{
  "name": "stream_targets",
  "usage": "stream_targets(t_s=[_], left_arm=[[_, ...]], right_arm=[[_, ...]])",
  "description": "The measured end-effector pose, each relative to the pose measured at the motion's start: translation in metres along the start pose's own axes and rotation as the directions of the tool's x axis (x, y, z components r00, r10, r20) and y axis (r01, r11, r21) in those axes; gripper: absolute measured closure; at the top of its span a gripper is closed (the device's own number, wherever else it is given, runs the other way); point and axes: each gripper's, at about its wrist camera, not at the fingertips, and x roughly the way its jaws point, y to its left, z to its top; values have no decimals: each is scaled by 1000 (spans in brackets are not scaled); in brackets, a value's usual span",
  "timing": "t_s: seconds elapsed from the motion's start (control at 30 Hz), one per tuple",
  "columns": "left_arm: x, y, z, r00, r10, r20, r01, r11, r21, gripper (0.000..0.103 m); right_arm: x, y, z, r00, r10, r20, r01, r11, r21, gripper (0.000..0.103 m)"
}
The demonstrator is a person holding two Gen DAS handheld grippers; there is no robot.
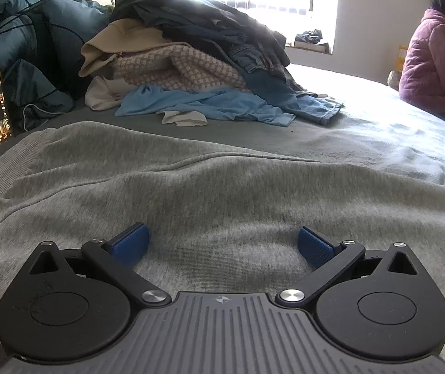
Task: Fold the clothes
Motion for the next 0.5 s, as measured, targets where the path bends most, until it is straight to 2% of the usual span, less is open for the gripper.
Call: stream_targets(t_s=[0.07,0.13,0.23,0.27,0.33,0.4,0.43,0.5], left_arm=[[0,0,0,1000,1,1,-1,1000,0,0],[-1,-1,0,1000,2,3,-2,1000,1,0],[-1,0,-1,1000,-4,9,4,1000,1,0],[-1,1,-1,1000,-8,12,8,1000,1,0],[-2,2,-2,1000,-19,19,19,1000,-2,0],[-2,3,-3,999,-24,24,24,1000,-4,0],[-3,3,-3,999,-25,25,25,1000,-3,0],[-2,3,-3,999,-27,25,27,1000,-2,0]], right_arm=[[25,54,-4,990,137,-45,-142,981,-131,89],[50,106,-16,960,246,-137,-275,922,-273,90],[80,144,-29,908,302,-292,-403,820,-406,90],[89,139,-27,912,273,-307,-387,823,-416,90],[107,90,-6,931,199,-307,-305,885,-352,91],[116,20,18,953,91,-290,-161,960,-230,91],[118,-18,26,960,33,-279,-83,982,-168,93],[117,-75,43,963,-89,-256,77,995,-57,91]])
